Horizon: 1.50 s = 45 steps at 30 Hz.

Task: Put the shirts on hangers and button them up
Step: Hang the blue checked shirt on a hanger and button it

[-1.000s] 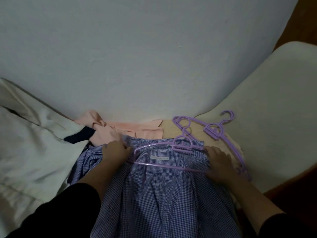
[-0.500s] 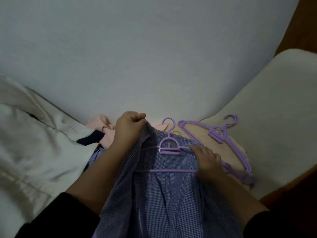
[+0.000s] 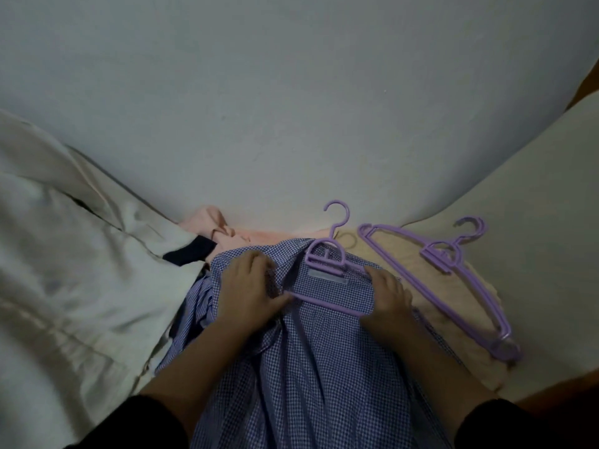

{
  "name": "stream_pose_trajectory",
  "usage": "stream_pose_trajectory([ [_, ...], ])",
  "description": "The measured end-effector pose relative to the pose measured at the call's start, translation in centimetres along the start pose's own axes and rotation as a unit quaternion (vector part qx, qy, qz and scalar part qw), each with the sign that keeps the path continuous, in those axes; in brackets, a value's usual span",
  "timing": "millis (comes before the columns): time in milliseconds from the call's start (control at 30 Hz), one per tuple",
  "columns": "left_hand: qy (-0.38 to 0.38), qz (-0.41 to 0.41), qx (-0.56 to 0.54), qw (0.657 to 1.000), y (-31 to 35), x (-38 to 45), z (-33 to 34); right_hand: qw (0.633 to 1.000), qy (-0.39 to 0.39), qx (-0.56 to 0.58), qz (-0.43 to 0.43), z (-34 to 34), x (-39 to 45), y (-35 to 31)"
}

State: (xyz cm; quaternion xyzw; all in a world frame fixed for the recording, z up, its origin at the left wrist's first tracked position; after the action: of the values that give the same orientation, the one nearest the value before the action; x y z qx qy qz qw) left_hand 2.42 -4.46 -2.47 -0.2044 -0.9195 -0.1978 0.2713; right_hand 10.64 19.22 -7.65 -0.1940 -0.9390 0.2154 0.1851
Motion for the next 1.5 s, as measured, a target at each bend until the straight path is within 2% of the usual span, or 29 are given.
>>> stream_pose_trajectory([
  [67, -0.062, 0.079, 0.033, 0.994, 0.4, 0.4, 1.5, 0.999, -0.007, 0.008, -0.03, 0.6, 0.5, 0.0],
  [167, -0.135, 0.125, 0.056, 0.981, -0.3, 1.4, 4.1, 0.996, -0.003, 0.013, -0.093, 1.5, 1.4, 0.2],
  [267, -0.134, 0.164, 0.062, 0.975, -1.1, 2.0, 5.6, 0.991, -0.033, 0.014, -0.127, 1.9, 2.2, 0.2],
  [367, -0.126, 0.183, 0.063, 0.973, -2.0, 1.8, 6.9, 0.987, -0.124, 0.093, -0.042, 2.2, 2.8, 1.1],
  [467, -0.106, 0.183, 0.044, 0.976, -2.5, 1.5, 7.6, 0.969, -0.08, 0.198, 0.125, 1.6, 3.8, 3.5],
  [567, -0.098, 0.187, 0.036, 0.977, -2.6, 1.2, 7.8, 0.966, -0.06, 0.14, 0.209, 1.6, 3.9, 6.5],
  [667, -0.104, 0.185, 0.031, 0.977, -2.9, 1.0, 8.0, 0.966, -0.078, 0.1, 0.225, 1.7, 3.8, 7.5],
  [800, -0.119, 0.177, 0.026, 0.977, -3.0, 0.8, 8.1, 0.958, -0.103, 0.108, 0.246, 1.8, 4.4, 7.2],
  [900, -0.123, 0.18, 0.016, 0.976, -3.1, 0.6, 8.0, 0.938, -0.095, 0.145, 0.3, 1.3, 4.7, 7.6],
  [1000, -0.128, 0.178, 0.021, 0.975, -3.4, 0.9, 7.6, 0.945, -0.058, 0.159, 0.281, -0.2, 5.8, 7.7],
  [1133, -0.113, 0.164, 0.036, 0.979, -3.6, 2.1, 6.9, 0.919, 0.014, 0.259, 0.296, -2.8, 7.3, 7.1],
  [1333, -0.07, 0.19, 0.07, 0.977, -3.0, 5.9, 3.9, 0.907, 0.089, 0.33, 0.245, -6.4, 9.4, 3.0],
  [1400, -0.075, 0.183, 0.092, 0.976, -3.0, 7.1, 2.8, 0.901, 0.085, 0.355, 0.233, -7.5, 9.6, 1.0],
  [1500, -0.076, 0.118, 0.097, 0.985, -2.7, 8.2, 1.9, 0.846, 0.042, 0.481, 0.229, -7.7, 9.0, -2.8],
])
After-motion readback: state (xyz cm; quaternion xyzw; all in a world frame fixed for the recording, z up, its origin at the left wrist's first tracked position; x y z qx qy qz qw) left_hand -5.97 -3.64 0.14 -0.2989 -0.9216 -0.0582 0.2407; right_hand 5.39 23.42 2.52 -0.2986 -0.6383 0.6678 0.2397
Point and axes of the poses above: each hand's wrist, its own x-axis towards the middle knuckle, its own z-axis out of the palm, y = z × x, the point moved 5 cm from there along x, towards the middle knuckle, and after that the axes turned 15 degrees about y, right-handed, at the moved point
